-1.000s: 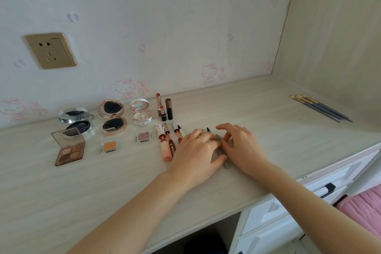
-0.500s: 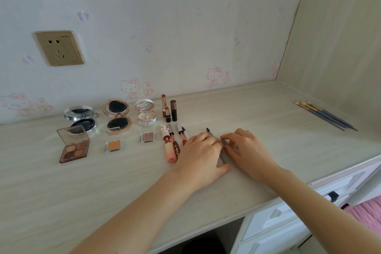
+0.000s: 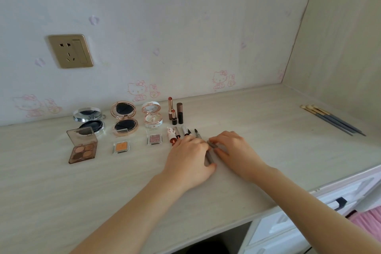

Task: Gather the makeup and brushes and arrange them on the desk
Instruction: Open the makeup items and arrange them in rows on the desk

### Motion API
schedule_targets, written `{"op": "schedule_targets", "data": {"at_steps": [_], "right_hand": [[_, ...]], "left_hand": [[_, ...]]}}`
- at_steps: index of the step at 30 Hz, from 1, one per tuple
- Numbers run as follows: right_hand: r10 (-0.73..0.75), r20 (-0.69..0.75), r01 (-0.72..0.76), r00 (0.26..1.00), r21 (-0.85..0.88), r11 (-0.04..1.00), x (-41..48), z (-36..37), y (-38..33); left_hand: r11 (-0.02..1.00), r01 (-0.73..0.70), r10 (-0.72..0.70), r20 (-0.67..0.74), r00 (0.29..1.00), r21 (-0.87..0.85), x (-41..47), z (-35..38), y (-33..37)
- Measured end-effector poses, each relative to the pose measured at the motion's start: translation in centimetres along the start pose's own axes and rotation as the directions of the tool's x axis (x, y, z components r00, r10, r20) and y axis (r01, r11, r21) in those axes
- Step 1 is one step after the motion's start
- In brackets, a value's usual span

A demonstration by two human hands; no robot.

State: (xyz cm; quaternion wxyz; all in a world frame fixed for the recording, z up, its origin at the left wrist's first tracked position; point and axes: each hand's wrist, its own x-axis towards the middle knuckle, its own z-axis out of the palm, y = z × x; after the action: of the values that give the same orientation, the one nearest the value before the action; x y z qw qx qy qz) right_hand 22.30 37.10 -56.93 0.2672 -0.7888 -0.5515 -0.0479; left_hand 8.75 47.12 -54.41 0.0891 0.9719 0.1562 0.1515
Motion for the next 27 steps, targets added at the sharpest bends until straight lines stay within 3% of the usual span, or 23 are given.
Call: {"op": "schedule_targets", "data": {"at_steps": [12, 20, 27], "right_hand": [[0.055, -0.009, -0.055, 0.998, -0.006, 0.998, 0.3, 0.3, -0.5], [-0.013, -0.055, 0.016, 0.998, 0.056, 0.998, 0.3, 0.5, -1.1], [0.057, -0.019, -0.056, 0.998, 0.04, 0.998, -0.1, 0.1, -0.2]], "left_hand": [[0.996, 0.014, -0.018, -0.049, 0.999, -0.087, -0.7, 0.0, -1.2], [0.996, 0.006, -0.012, -0.063, 0.998, -0.089, -0.7, 0.1, -1.4], [0.995, -0.015, 0.007, -0.086, 0.996, -0.096, -0.5, -0.1, -1.3]]}}
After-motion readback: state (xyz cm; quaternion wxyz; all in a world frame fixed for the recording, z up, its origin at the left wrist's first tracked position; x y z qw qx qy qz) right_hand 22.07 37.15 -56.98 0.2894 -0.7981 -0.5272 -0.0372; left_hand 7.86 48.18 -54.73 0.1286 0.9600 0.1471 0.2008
